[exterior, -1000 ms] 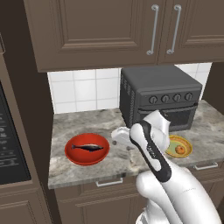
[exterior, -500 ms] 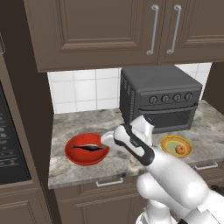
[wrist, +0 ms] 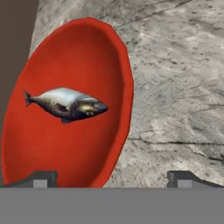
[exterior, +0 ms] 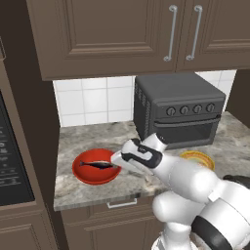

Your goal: Remove the tangerine from the bowl and place it on the small plate. Then place the bowl with only the fish in the microwave, close the door, and press the start button to microwave the fish.

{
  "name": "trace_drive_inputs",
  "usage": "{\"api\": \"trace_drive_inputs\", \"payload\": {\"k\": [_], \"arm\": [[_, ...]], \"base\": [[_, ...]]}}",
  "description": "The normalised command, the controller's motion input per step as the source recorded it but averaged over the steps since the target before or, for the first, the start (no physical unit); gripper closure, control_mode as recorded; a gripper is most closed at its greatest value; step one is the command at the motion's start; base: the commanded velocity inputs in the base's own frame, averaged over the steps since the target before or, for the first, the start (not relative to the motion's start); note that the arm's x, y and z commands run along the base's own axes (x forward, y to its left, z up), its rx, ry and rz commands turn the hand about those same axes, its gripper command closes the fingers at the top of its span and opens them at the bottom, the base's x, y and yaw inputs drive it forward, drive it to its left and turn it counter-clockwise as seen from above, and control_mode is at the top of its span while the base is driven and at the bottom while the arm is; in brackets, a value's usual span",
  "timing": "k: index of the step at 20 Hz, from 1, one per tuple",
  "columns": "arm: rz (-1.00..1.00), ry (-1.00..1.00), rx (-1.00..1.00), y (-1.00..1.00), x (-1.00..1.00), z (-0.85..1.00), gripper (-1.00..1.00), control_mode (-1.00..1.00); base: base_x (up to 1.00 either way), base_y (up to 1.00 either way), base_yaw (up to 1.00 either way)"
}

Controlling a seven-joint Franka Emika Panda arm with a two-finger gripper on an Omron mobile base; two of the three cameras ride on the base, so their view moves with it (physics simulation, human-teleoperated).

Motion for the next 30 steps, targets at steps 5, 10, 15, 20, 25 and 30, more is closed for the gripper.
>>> {"api": "trace_drive_inputs", "payload": {"k": [5, 10, 15, 20, 25, 30], "arm": [[0.00, 0.00, 0.00, 0.08, 0.19, -0.16, -1.00, -1.00], [0.00, 0.00, 0.00, 0.12, 0.08, -0.14, -1.00, -1.00], [0.00, 0.00, 0.00, 0.12, 0.13, -0.20, -1.00, -1.00], [0.00, 0.00, 0.00, 0.14, 0.08, -0.18, 1.00, -1.00], [0.00, 0.00, 0.00, 0.15, 0.01, -0.09, 1.00, -1.00], [0.00, 0.00, 0.00, 0.16, 0.00, -0.02, 1.00, -1.00]], "base": [[0.00, 0.00, 0.00], [0.00, 0.00, 0.00], [0.00, 0.00, 0.00], [0.00, 0.00, 0.00], [0.00, 0.00, 0.00], [0.00, 0.00, 0.00]]}}
